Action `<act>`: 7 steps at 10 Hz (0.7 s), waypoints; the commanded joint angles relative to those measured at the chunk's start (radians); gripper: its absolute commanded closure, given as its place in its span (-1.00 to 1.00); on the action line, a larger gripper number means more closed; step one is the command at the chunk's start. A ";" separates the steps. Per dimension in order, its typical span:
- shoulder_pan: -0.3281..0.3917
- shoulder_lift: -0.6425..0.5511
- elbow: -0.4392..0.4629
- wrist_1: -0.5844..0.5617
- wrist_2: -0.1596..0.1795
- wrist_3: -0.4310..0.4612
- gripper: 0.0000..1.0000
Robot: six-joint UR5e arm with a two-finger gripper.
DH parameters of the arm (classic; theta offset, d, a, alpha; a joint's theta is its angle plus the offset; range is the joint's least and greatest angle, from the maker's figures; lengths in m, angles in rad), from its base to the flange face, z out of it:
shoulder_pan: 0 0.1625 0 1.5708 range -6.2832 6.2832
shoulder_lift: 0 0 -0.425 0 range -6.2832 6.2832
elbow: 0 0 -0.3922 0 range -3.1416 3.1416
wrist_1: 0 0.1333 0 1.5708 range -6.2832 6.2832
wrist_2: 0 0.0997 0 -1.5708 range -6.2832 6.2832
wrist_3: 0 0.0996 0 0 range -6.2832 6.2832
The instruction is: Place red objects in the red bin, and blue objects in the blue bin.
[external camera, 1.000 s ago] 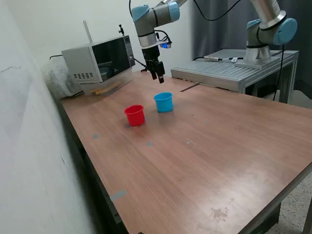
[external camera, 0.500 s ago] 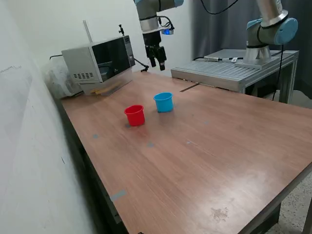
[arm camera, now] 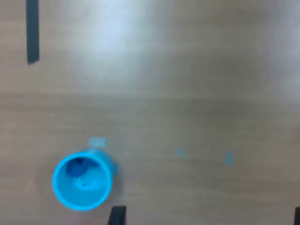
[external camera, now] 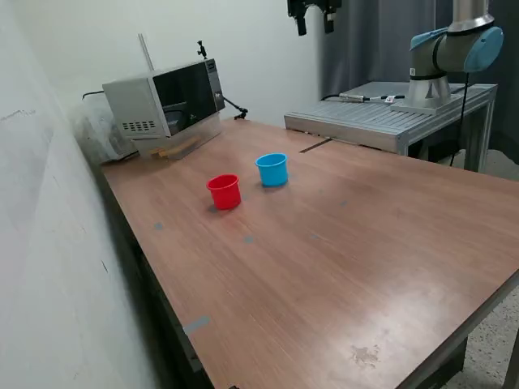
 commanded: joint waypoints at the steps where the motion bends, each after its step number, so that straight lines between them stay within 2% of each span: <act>1: 0.047 -0.120 0.013 0.072 0.002 0.014 -1.00; 2: 0.059 -0.163 0.033 0.072 0.006 0.016 -1.00; 3: 0.085 -0.185 0.070 0.072 0.033 0.014 -1.00; 4: 0.090 -0.210 0.105 0.073 0.046 0.014 -1.00; 5: 0.090 -0.243 0.148 0.097 0.046 0.014 -1.00; 6: 0.091 -0.268 0.191 0.189 0.043 0.013 -1.00; 7: 0.104 -0.270 0.197 0.267 0.043 0.013 -1.00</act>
